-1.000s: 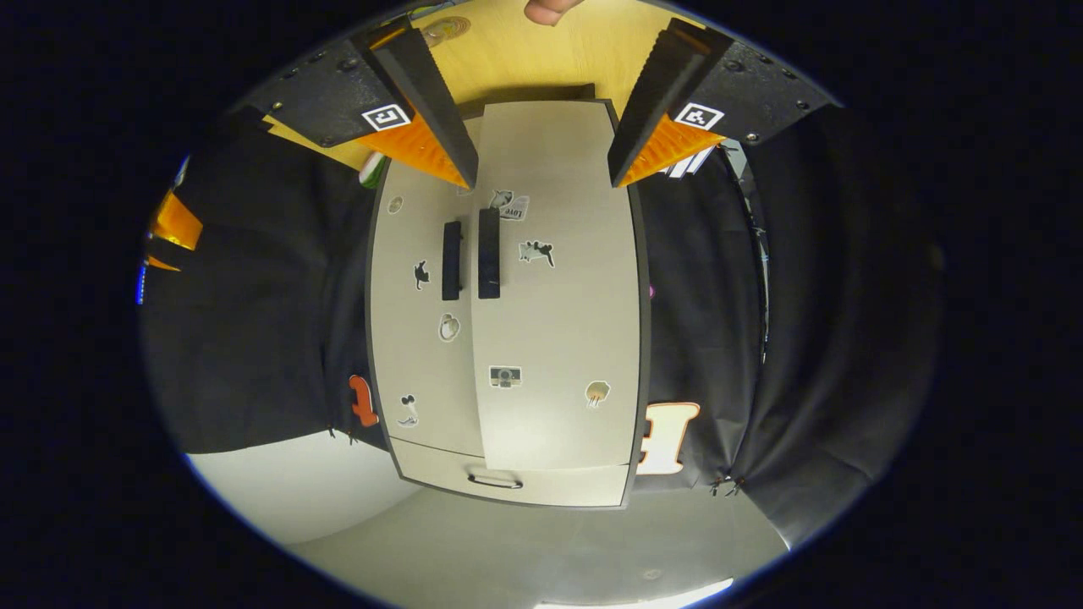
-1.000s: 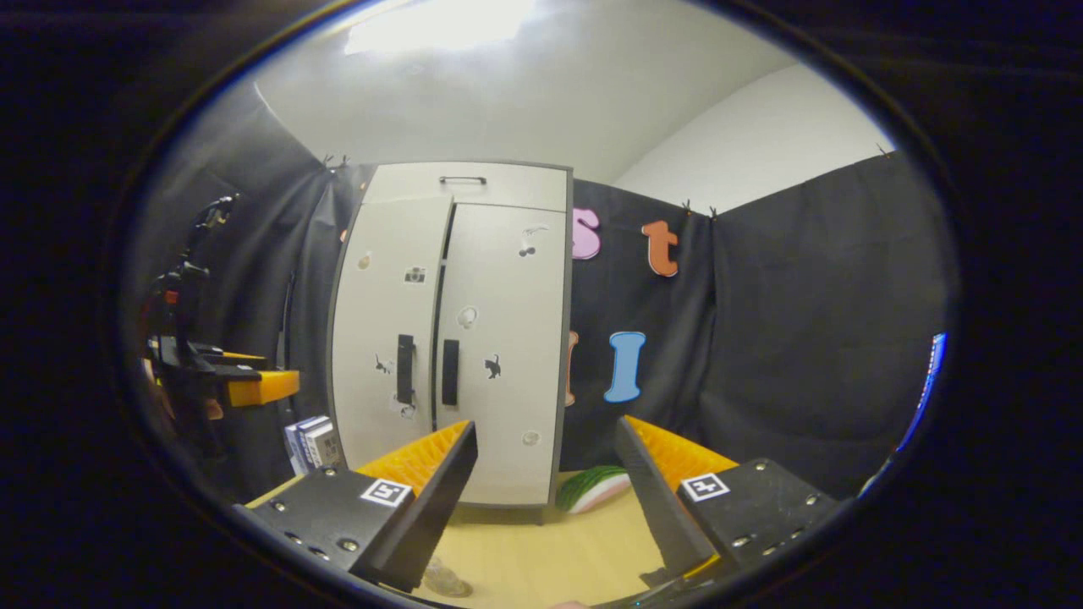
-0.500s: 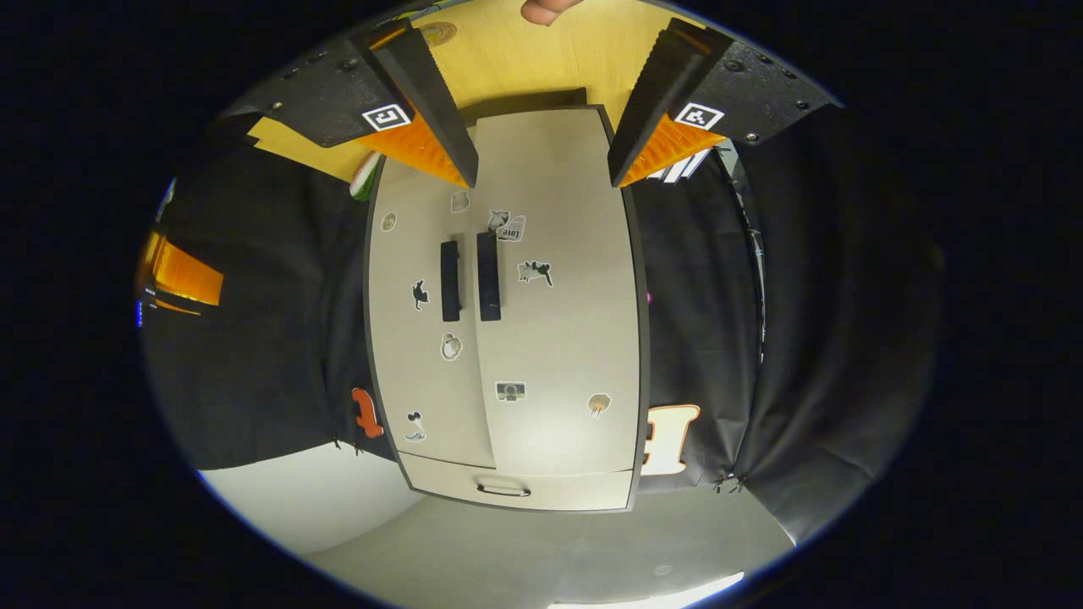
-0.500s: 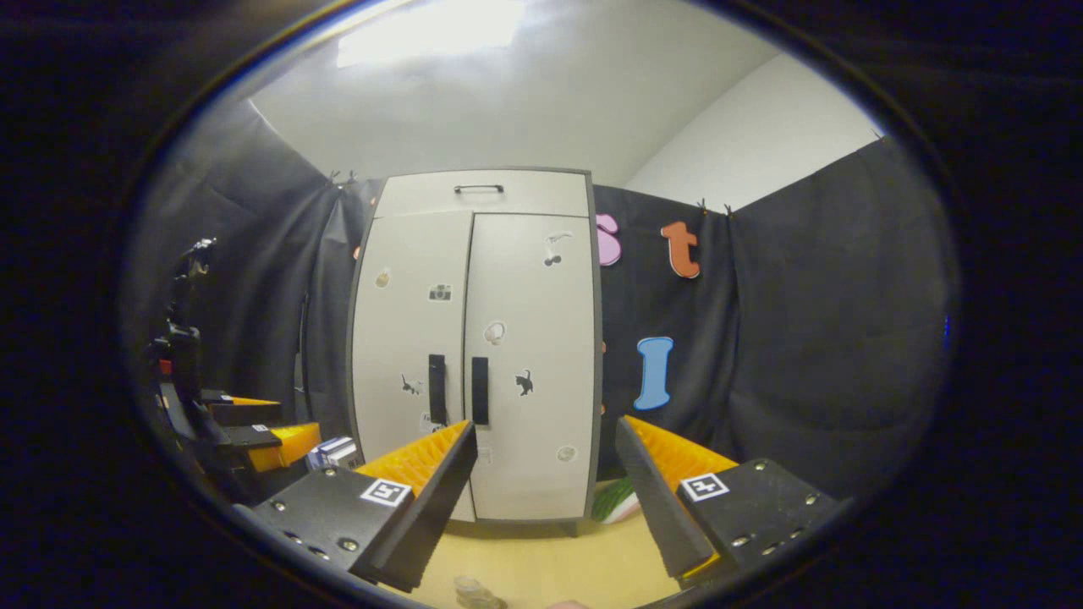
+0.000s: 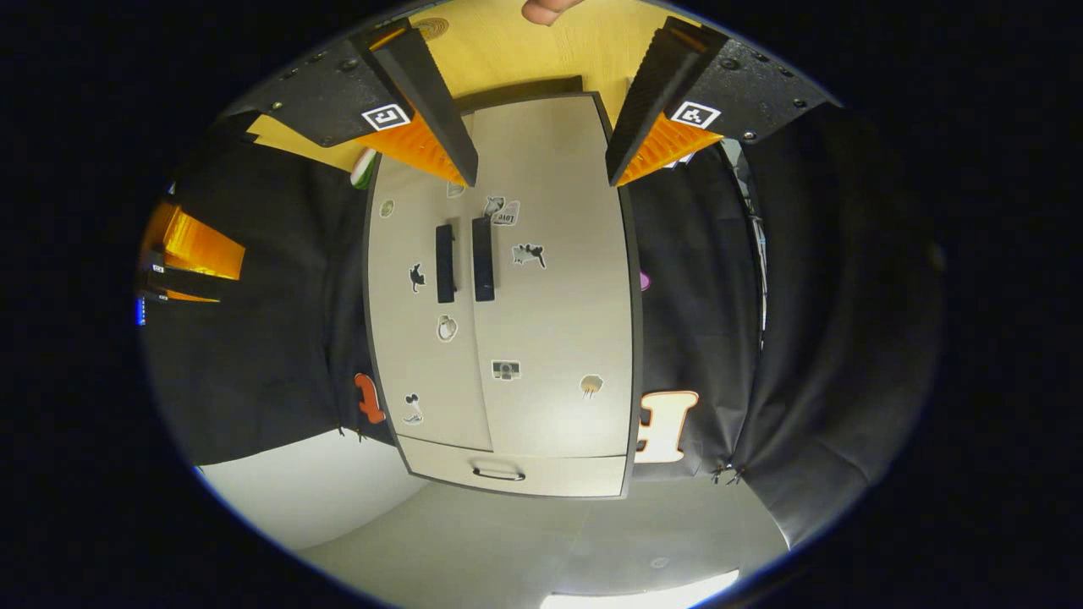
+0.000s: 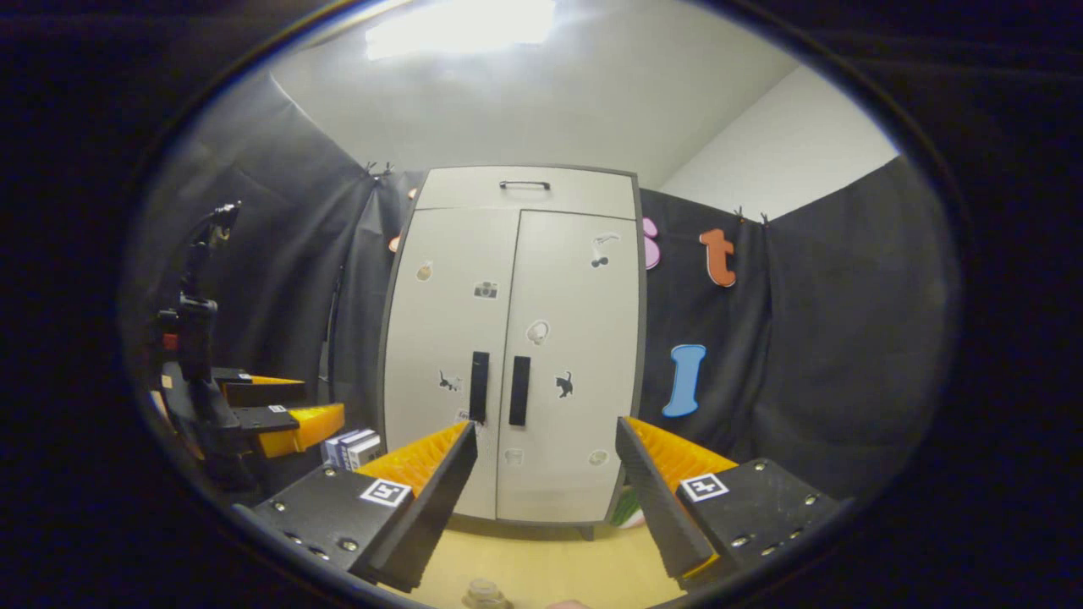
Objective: Grasp the bottle in the cabinet with the left hand and place it on the coaster, then close the right door with the right hand and the left door with the left hand.
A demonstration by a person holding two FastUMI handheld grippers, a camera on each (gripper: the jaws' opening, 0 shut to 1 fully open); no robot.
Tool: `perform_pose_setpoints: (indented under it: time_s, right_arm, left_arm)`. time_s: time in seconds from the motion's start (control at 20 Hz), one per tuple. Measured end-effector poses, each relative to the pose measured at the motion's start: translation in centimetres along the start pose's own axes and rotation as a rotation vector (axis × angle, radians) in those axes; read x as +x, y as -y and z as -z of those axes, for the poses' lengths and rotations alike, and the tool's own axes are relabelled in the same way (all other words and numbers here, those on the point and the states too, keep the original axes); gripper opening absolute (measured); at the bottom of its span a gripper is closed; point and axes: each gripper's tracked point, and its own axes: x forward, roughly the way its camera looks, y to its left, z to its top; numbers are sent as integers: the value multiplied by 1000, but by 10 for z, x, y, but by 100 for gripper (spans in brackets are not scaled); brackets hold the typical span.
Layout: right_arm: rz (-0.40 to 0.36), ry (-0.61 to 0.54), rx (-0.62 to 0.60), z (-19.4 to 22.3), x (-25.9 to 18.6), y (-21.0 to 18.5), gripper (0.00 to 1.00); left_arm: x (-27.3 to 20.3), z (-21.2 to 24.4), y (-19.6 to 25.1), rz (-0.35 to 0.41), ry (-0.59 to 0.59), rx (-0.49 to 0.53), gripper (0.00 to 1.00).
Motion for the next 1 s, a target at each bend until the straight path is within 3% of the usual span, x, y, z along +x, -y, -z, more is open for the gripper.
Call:
perform_pose_setpoints:
  time_s: [0.25,0.7,1.0]
  right_arm:
    - [6,-15,-33,7,1,-5,100]
    - [57,-11,0,11,6,-2,100]
    - [119,-8,5,16,14,6,97]
  left_arm:
    - [-2,-2,-6,8,18,3,96]
    - [-10,4,-29,-80,2,-12,96]
    - [-3,13,-38,-44,-20,-14,96]
